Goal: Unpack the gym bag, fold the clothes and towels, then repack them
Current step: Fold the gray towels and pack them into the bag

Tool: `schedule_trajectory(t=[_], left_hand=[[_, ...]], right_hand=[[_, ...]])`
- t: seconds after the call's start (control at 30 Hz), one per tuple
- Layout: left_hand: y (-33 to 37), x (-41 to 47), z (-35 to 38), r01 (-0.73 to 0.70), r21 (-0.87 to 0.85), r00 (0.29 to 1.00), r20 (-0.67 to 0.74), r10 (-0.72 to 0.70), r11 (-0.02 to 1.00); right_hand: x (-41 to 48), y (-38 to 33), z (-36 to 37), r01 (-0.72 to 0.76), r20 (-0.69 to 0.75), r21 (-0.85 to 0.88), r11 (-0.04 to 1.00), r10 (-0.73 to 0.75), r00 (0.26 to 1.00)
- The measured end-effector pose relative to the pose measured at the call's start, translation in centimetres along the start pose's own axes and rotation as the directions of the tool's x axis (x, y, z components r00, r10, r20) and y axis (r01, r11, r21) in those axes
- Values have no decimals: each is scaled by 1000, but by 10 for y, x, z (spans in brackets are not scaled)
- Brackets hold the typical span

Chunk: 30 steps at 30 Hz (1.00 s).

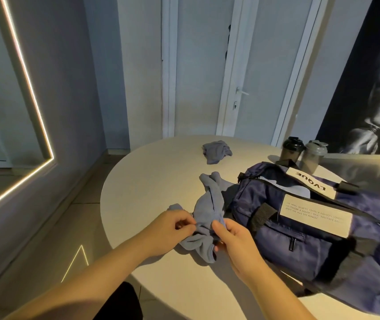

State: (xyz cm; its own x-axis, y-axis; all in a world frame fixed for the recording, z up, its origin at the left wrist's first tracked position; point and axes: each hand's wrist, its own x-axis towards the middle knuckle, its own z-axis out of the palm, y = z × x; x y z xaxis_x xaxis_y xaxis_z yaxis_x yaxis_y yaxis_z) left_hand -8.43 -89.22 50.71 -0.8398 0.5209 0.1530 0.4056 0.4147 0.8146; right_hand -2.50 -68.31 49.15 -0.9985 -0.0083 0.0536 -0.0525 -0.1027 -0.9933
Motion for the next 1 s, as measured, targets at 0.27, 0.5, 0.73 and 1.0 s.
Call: schedule_trajectory(t=[0.27,0.5,0.73,1.0], left_hand=[[-1,-14,18,-16,346,981,185,-52,938],[-28,-12,-16,-236,635,970,202,136,735],[-51,-17,-63,-133,649,991,81,105,749],[-34,-45,-74,100,369,982,111,-151,924]], right_hand=[[-25,29,-3,-107,-80,328,939,140,987],[-28,38,-18,-79,-78,409,909,122,990],[-29,36,-24,-156,-55,526,836,217,975],[-31,35,-26,-182,-34,673,717,275,961]])
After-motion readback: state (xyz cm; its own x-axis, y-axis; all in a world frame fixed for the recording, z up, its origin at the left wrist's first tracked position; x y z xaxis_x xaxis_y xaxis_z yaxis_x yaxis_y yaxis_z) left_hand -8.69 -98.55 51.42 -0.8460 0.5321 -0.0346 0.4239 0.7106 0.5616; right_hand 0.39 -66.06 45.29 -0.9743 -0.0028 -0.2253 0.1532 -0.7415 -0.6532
